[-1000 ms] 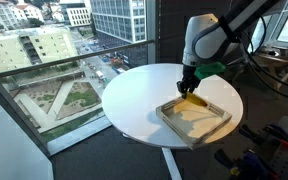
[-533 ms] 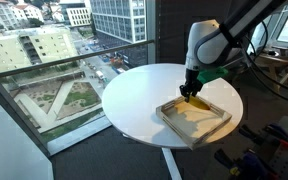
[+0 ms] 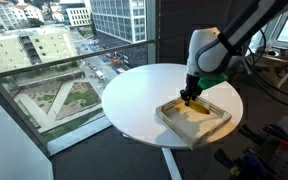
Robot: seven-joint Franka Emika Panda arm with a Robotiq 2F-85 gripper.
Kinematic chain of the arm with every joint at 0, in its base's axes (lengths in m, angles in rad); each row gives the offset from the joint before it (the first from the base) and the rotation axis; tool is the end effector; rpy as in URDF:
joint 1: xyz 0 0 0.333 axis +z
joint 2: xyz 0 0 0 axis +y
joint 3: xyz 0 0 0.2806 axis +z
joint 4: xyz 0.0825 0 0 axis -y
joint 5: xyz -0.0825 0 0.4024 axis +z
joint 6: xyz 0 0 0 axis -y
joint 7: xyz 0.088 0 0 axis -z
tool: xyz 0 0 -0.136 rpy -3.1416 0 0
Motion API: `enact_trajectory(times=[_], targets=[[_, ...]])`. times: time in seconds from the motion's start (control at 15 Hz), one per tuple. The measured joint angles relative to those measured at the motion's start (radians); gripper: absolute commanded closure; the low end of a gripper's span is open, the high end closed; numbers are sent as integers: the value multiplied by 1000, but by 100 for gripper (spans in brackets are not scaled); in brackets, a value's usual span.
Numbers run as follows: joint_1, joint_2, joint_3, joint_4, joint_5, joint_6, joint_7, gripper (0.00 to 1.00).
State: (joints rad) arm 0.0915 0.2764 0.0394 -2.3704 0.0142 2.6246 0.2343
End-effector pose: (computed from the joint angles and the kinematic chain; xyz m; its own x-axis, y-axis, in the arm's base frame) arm 0.5001 0.0672 0.1277 0.9928 -0.1167 -0.0256 -0.1171 -0.9931 -0.0119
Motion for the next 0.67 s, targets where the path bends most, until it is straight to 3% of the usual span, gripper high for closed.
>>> enact_trajectory(times=[0.53, 0.6, 0.67], targets=[[0, 55, -6, -3, 0, 43, -3, 84], [0, 59, -7, -3, 0, 45, -4, 59], [0, 61, -7, -3, 0, 46, -4, 59]])
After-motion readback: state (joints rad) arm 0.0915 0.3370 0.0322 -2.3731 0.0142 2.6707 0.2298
